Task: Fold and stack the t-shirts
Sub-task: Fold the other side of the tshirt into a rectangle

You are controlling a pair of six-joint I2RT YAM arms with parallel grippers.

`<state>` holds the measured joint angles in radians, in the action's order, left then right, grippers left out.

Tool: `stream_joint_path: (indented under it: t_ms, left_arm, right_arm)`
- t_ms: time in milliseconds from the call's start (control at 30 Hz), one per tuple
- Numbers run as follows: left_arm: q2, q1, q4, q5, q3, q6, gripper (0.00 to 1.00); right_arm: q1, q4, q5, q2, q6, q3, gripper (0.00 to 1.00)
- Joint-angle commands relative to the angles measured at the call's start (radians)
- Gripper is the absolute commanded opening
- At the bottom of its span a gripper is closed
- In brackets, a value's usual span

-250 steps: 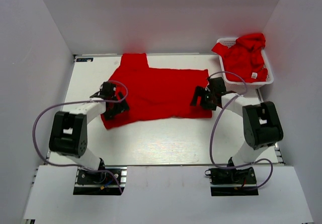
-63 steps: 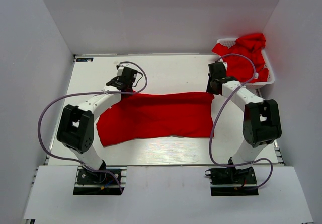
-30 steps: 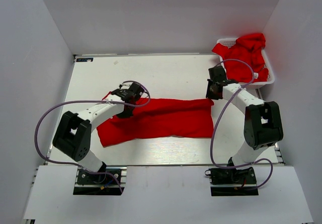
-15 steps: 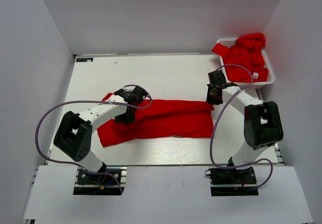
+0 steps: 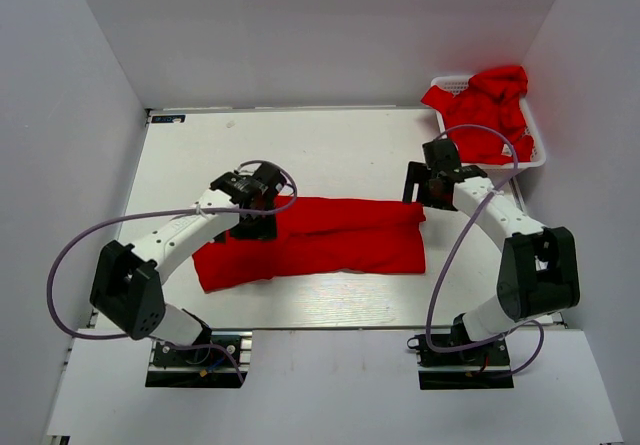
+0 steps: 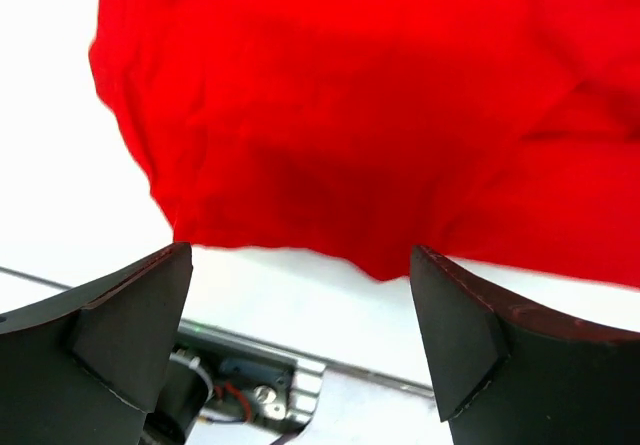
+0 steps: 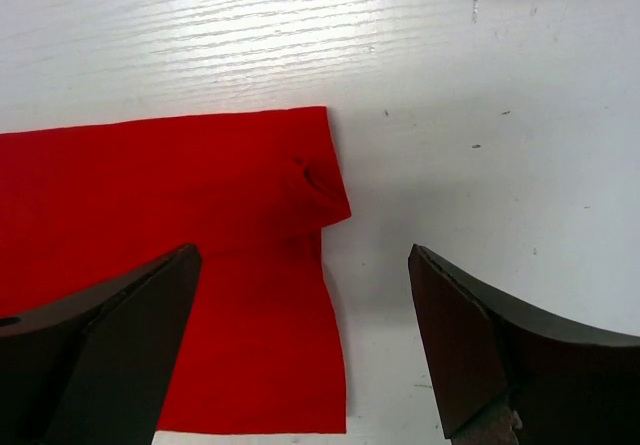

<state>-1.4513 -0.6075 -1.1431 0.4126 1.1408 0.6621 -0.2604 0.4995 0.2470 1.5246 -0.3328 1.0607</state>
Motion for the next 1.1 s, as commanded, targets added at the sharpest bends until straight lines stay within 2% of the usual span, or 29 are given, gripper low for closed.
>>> stream_joint_path:
  t_ms: [0, 100, 200, 400, 467, 600, 833, 1067]
  left_arm:
    - [-0.032, 0.015, 0.065, 0.052, 0.079, -0.007, 1.0]
    - [-0.072, 0.028, 0.085, 0.089, 0.137, 0.005, 1.0]
    - [-0.107, 0.061, 0.19, 0.098, 0.148, 0.005, 1.0]
    - [-0.214, 0.161, 0.324, -0.001, 0.148, -0.018, 1.0]
    - [-0.253, 0.201, 0.364, -0.021, 0.157, -0.03, 1.0]
    - [-0.351, 0.267, 0.436, -0.115, 0.166, -0.041, 1.0]
    - [-0.48, 0.351, 0.468, -0.17, 0.177, -0.041, 1.0]
    - [-0.492, 0.417, 0.5, -0.189, 0.105, -0.032, 1.0]
  right_arm:
    - [-0.002, 0.016, -0.053, -0.026, 0.006, 0.036, 0.9]
    - [-0.005, -0.022, -0.122, -0.044, 0.034, 0.042, 0.9]
    - [-0.014, -0.084, -0.217, -0.053, 0.09, 0.03, 0.9]
    - [-0.048, -0.19, -0.483, 0.055, 0.118, 0.058, 0.9]
    - [-0.068, -0.202, -0.517, 0.091, 0.127, 0.082, 0.9]
    - [-0.105, -0.179, -0.514, 0.207, 0.126, 0.143, 0.9]
    - [-0.134, -0.142, -0.445, 0.305, 0.09, 0.162, 0.9]
    - [-0.14, -0.056, -0.298, 0.249, 0.031, 0.085, 0.9]
